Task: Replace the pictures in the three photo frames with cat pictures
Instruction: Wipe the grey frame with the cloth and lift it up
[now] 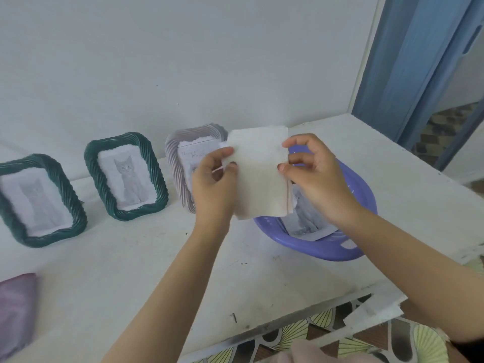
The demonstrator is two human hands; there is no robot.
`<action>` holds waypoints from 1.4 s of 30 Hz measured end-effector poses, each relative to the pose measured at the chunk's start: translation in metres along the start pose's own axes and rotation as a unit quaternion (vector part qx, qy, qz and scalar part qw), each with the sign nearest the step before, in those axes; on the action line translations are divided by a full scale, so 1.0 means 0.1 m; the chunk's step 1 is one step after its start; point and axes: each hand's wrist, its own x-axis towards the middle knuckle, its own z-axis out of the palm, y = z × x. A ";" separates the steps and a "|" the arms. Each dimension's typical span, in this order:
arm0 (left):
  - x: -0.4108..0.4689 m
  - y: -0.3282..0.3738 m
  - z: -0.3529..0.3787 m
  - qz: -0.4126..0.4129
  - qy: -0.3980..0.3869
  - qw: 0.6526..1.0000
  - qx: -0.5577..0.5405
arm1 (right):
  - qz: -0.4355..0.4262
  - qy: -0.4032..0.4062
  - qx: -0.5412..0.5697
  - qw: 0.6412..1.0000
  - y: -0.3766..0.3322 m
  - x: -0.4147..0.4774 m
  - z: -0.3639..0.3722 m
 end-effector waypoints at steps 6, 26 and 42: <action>0.02 -0.27 -0.08 0.051 -0.157 0.975 0.151 | 0.045 -0.013 -0.120 0.992 0.20 0.25 -0.30; 0.04 -0.58 -0.33 0.109 -0.295 0.925 0.212 | -0.036 -0.029 -0.387 0.921 0.04 0.47 -0.50; 0.07 -0.62 -0.34 0.109 -0.290 0.933 0.183 | -0.080 -0.245 -0.558 0.789 0.34 0.12 0.11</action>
